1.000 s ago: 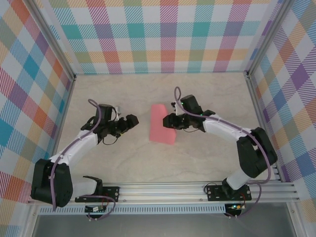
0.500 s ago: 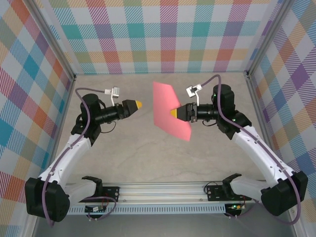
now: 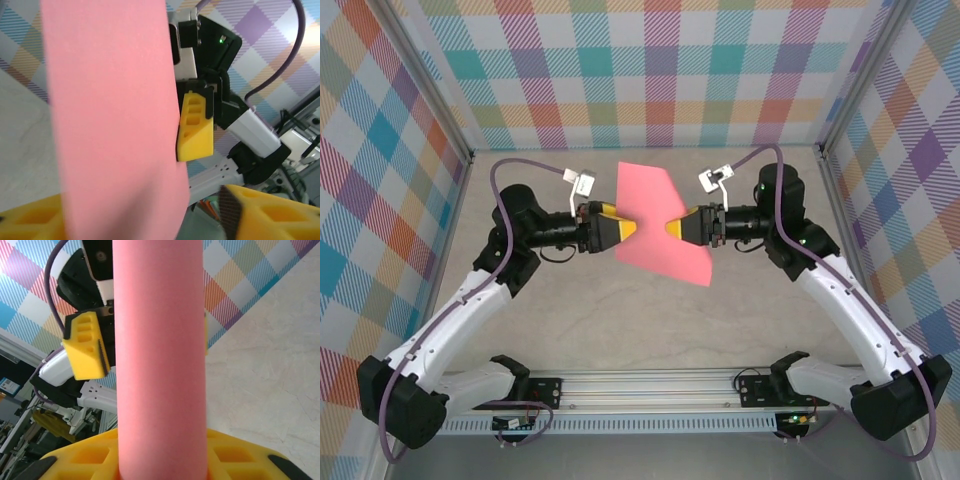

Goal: Fold a paper plane with a square sheet of paper (fold left side to right side)
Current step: Place a square sheet of paper at the center of the table.

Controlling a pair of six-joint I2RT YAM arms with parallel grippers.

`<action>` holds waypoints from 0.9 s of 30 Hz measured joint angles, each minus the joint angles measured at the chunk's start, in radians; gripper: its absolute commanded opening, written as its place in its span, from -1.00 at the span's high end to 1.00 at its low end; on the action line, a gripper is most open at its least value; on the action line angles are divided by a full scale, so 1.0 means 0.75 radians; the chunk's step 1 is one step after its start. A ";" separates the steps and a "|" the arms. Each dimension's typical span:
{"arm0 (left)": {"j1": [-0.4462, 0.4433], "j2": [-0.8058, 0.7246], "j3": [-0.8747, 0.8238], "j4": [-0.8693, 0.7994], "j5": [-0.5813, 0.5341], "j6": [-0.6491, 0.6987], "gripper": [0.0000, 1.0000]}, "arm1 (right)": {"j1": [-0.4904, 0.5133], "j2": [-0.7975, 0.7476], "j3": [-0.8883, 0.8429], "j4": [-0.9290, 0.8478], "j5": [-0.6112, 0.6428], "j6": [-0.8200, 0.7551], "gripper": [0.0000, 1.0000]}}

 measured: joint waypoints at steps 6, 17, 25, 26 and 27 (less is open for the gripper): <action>-0.001 0.015 -0.012 -0.116 -0.070 0.104 0.72 | 0.000 -0.034 0.008 -0.158 0.168 -0.094 -0.38; -0.001 0.290 -0.100 -0.322 -0.355 0.133 0.91 | -0.005 -0.066 -0.021 -0.455 0.797 -0.223 -1.00; 0.000 0.628 -0.094 -0.455 -0.574 0.134 0.92 | -0.011 0.114 -0.201 -0.341 0.851 -0.136 -0.29; 0.000 0.657 -0.088 -0.475 -0.600 0.140 0.92 | -0.011 0.152 -0.224 -0.303 0.829 -0.111 -0.16; 0.001 0.685 -0.078 -0.498 -0.629 0.145 0.92 | -0.011 0.214 -0.255 -0.246 0.792 -0.085 -0.03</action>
